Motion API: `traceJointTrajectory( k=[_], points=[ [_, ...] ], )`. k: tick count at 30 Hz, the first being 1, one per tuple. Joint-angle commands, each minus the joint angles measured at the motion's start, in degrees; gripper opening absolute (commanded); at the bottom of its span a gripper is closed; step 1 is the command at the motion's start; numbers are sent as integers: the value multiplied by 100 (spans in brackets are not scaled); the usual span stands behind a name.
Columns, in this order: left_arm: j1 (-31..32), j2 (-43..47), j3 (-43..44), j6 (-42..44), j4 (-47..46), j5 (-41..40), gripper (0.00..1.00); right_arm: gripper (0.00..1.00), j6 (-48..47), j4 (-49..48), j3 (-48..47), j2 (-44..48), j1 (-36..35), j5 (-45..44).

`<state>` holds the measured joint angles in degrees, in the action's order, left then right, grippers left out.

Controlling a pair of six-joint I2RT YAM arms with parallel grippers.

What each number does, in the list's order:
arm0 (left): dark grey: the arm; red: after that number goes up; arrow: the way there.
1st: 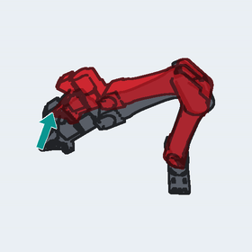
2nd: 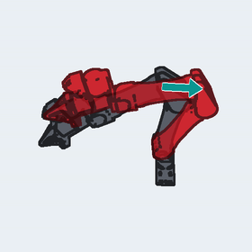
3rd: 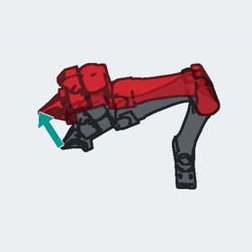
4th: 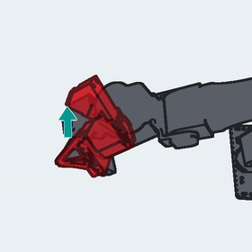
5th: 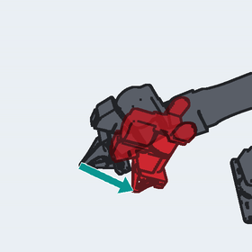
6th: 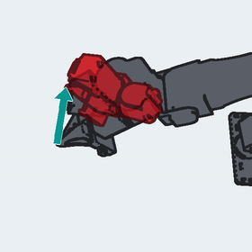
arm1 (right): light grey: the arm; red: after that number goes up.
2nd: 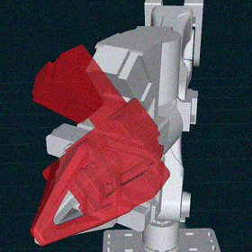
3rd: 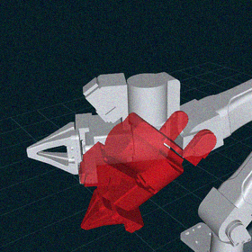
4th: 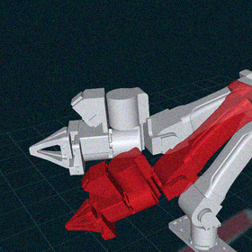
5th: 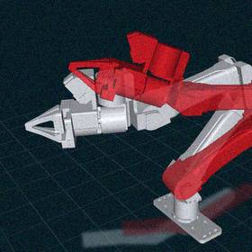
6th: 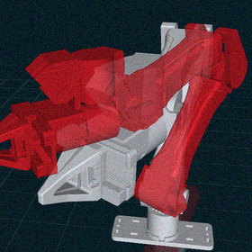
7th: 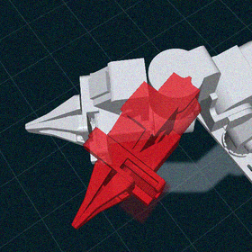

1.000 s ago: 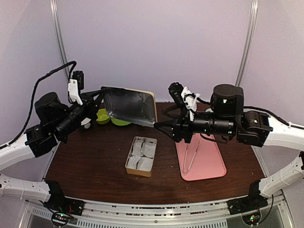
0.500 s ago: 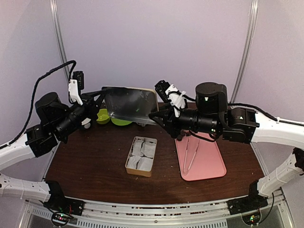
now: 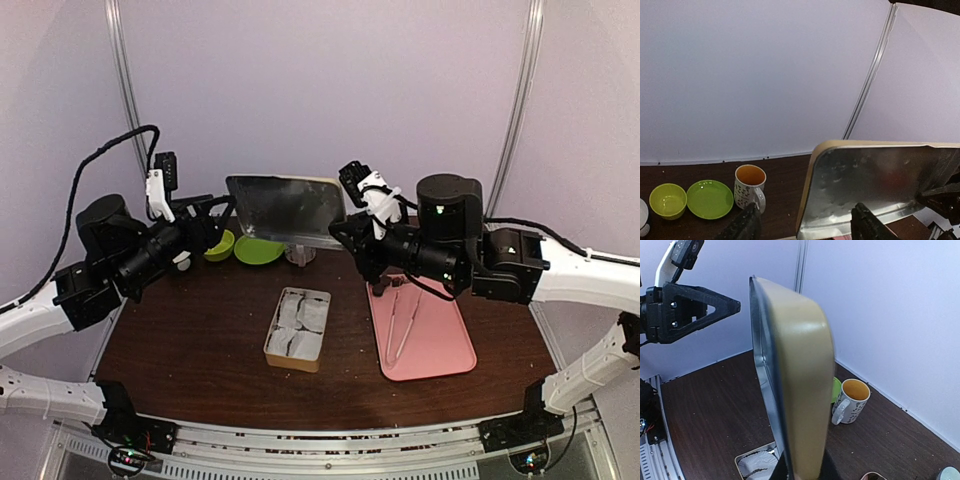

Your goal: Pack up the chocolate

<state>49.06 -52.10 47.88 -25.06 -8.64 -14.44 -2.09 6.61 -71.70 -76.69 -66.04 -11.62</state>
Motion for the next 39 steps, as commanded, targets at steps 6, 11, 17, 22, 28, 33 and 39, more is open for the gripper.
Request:
traceJointTrajectory(
  k=[6, 11, 17, 22, 28, 33, 39],
  points=[
    [-37, 605, 460, -2863, 2051, 136, 81, 0, -1472, -204, 79, 161, -29, -1521],
    [-45, 741, 176, -5831, 2146, 740, 83, 0, -2140, -159, 108, 183, -52, -1526],
    [-41, 433, 343, -7451, 1441, 1599, 90, 0, -2568, -222, 190, 360, -142, -1553],
    [-29, -110, 958, -8184, 2222, 2098, 93, 0, -2856, -341, 228, 363, -266, -1638],
    [102, -764, 1251, -8625, 1637, 2654, 85, 0, -3387, -600, 227, 89, -496, -2053],
    [148, -766, 1337, -8682, 1537, 2392, 86, 0, -3704, -778, 215, -152, -654, -2408],
    [147, -640, 867, -9094, 865, 2269, 88, 0, -3963, -910, 227, -306, -769, -2507]
  ],
)
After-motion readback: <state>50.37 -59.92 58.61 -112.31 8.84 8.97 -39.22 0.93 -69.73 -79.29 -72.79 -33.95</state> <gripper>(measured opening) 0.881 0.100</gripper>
